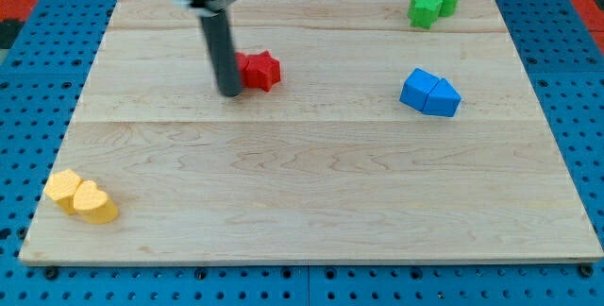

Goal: Push the red blocks slightly towards the bottom side of the board

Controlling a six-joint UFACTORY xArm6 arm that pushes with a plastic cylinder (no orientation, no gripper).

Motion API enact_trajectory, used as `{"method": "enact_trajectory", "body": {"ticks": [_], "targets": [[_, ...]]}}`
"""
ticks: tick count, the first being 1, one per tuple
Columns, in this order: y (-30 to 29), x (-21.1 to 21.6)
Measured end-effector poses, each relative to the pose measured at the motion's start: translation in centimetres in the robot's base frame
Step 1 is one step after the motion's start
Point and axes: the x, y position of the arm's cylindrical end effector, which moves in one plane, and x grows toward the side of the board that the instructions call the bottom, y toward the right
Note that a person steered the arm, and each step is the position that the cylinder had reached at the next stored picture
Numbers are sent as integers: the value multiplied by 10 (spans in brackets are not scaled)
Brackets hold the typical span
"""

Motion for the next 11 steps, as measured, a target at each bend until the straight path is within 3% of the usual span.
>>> {"method": "enact_trajectory", "body": {"ticks": [1, 2, 3, 7, 8, 9, 10, 11], "targets": [[-57, -5], [-69, -49], [-37, -61], [32, -47], [32, -37], [24, -83], [-17, -73], [-14, -42]]}}
